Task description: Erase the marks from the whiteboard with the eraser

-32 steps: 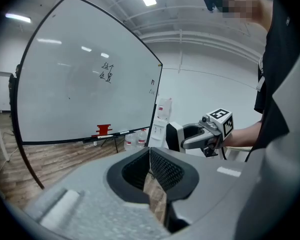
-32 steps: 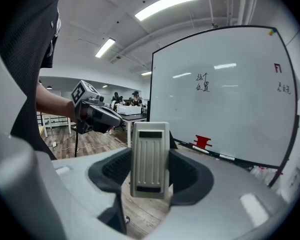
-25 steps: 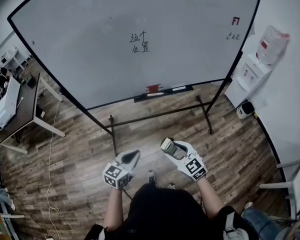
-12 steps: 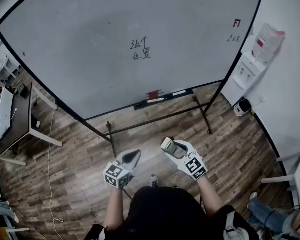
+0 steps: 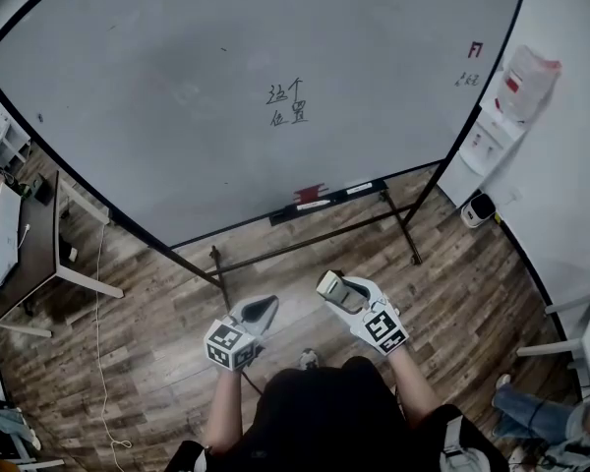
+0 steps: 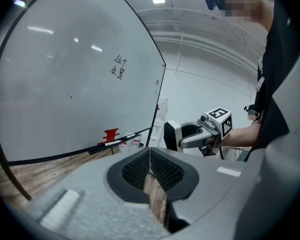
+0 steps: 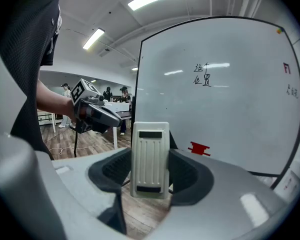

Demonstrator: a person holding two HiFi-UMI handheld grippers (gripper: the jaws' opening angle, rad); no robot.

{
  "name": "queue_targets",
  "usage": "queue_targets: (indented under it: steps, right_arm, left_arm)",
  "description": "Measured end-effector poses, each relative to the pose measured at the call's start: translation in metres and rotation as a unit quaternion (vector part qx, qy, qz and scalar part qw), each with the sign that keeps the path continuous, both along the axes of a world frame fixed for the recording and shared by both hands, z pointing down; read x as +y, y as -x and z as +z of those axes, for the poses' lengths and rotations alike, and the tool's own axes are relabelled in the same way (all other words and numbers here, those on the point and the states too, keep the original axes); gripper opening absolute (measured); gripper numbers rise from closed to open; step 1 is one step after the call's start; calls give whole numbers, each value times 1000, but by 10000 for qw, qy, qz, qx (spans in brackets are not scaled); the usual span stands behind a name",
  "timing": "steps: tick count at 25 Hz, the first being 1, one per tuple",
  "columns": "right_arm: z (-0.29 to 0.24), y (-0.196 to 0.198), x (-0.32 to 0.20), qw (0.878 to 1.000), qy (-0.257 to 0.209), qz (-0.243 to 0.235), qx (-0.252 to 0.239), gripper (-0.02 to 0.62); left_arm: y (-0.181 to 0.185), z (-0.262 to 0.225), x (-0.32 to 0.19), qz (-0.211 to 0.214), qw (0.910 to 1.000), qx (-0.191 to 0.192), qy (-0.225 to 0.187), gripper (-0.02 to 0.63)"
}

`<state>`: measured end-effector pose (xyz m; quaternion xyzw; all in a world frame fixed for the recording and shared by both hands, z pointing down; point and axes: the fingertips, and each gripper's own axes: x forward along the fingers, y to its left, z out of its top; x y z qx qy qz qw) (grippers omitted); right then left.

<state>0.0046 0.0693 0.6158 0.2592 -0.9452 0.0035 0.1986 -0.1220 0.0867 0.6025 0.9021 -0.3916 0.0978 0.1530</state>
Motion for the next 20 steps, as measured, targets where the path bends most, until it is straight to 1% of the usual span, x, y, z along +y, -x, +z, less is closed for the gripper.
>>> queue_targets:
  steps: [7, 12, 15, 20]
  right_arm:
    - [0, -2, -24, 10000, -8, -38, 8, 235]
    - [-1, -10, -47, 9998, 6, -180, -3, 235]
    - [-5, -16, -64, 9997, -21, -258, -6, 235]
    - [-8, -29, -93, 9993, -40, -368, -13, 235]
  left_arm:
    - [1, 0, -21, -59, 10000, -5, 24, 14]
    - [-10, -6, -42, -153, 9999, -59, -15, 14]
    - [-17, -8, -55, -227, 9997, -59, 31, 14]
    - [-27, -12, -79, -402, 9991, -100, -50, 14]
